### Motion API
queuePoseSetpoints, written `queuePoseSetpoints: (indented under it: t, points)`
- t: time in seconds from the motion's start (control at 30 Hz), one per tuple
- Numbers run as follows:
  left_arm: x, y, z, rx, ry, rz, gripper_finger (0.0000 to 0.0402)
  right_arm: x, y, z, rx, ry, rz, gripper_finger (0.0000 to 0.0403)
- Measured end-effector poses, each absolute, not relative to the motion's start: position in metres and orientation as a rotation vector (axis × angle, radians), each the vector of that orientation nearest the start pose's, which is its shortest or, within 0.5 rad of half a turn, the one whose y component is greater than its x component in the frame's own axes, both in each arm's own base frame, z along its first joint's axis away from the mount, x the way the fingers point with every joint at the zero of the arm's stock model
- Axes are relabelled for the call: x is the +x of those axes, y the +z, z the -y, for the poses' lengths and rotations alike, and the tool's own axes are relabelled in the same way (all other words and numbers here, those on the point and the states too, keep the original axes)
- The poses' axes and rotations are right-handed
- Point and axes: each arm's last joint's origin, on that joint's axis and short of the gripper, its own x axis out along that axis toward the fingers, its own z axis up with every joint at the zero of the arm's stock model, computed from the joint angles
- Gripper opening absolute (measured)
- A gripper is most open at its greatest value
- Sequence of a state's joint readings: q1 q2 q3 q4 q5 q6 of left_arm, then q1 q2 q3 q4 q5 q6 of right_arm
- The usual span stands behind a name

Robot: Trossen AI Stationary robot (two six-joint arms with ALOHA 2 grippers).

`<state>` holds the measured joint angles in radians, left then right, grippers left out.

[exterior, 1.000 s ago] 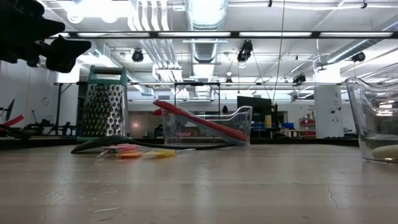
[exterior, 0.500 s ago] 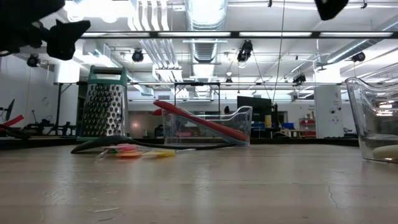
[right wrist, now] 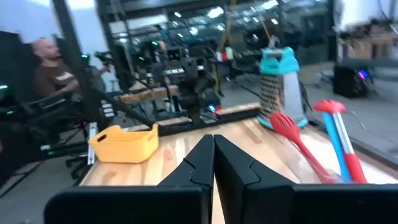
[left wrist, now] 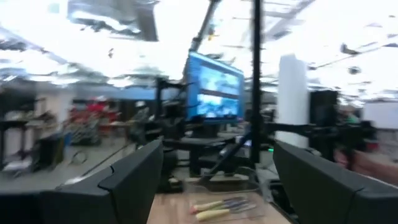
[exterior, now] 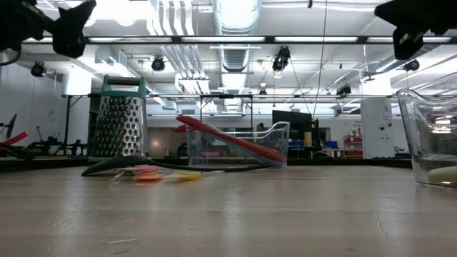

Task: Pick & Place Kitchen Items
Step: Put the black slotted spoon into the top transparent bin

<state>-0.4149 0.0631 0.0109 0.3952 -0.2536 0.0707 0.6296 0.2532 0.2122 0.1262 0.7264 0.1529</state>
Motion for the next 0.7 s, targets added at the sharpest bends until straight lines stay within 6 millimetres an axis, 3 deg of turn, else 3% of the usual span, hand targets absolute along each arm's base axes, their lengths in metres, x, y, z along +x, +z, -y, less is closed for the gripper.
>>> queuePoseSetpoints:
  t: [0.27, 0.43, 0.7]
  points:
    - [0.095, 0.196, 0.036, -0.025, -0.211, 0.289, 0.0312, 0.077, 0.198, -0.038, 0.127, 0.102, 0.027, 0.0008]
    - [0.101, 0.195, 0.037, -0.047, -0.157, 0.268, 0.0312, 0.079, 0.181, -0.038, 0.089, 0.069, -0.075, 0.0008]
    - [0.113, 0.182, 0.038, -0.197, -0.032, 0.121, 0.0312, 0.082, 0.171, -0.040, 0.137, 0.073, -0.115, 0.0009]
